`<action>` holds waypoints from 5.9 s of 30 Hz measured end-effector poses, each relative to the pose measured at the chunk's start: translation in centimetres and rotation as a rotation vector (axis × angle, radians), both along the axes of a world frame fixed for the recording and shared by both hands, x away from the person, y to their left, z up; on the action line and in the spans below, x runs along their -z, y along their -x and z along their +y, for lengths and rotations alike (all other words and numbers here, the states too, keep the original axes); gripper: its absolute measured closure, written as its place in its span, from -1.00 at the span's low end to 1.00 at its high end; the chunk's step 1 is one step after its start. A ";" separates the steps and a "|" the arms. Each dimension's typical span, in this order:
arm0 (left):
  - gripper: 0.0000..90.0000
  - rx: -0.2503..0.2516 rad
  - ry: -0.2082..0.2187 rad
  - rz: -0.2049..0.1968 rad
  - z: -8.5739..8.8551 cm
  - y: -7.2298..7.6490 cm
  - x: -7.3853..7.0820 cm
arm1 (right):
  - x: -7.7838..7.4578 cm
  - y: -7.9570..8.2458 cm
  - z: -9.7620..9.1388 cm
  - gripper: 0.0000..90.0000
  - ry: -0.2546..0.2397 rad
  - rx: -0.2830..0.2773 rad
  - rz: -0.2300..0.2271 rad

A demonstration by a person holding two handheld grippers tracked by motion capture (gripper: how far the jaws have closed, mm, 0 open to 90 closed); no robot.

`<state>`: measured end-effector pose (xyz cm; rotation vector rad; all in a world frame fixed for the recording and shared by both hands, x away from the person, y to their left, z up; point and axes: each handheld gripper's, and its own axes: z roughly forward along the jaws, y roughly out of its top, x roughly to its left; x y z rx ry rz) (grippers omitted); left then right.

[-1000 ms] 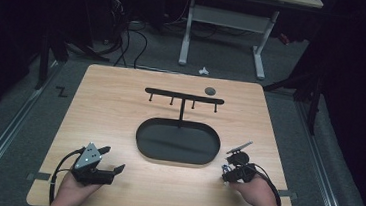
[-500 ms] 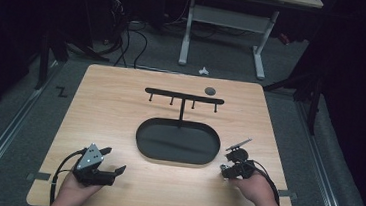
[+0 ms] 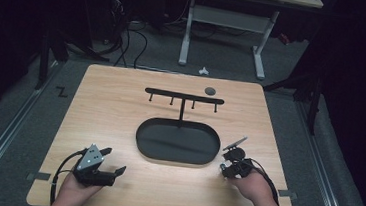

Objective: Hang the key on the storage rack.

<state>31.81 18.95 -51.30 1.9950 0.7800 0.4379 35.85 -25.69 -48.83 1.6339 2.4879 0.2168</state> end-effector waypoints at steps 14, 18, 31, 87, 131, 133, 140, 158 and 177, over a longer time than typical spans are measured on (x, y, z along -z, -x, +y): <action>-0.60 0.005 -0.003 0.002 -0.1 0.0 0.0 | 0.1 0.2 0.5 0.82 -0.019 0.000 0.001; -0.60 0.005 -0.003 0.004 -0.2 -0.1 0.1 | 0.0 0.1 0.8 0.70 -0.020 0.007 0.006; -0.60 0.008 -0.002 0.004 -0.2 -0.1 0.0 | -0.1 0.1 1.0 0.39 -0.059 0.027 0.033; -0.58 0.024 -0.020 0.013 -0.7 0.0 0.3 | 0.0 0.5 3.3 0.48 0.001 -0.091 0.078; -0.58 0.040 -0.022 0.009 -0.7 0.0 0.2 | -2.0 0.2 3.9 0.52 0.040 -0.148 0.092; -0.58 0.042 -0.024 0.011 -0.7 0.0 0.2 | -2.3 0.2 3.8 0.52 0.036 -0.146 0.085; -0.58 0.040 -0.018 0.010 -0.8 0.0 0.2 | -3.6 0.4 3.6 0.52 0.022 -0.135 0.062; -0.58 0.030 0.004 -0.006 -0.5 0.1 0.0 | -6.9 0.1 3.3 0.52 0.026 -0.130 0.009; -0.59 0.034 0.005 -0.003 -0.5 0.1 0.0 | -10.2 -1.6 3.5 0.52 0.003 -0.085 0.000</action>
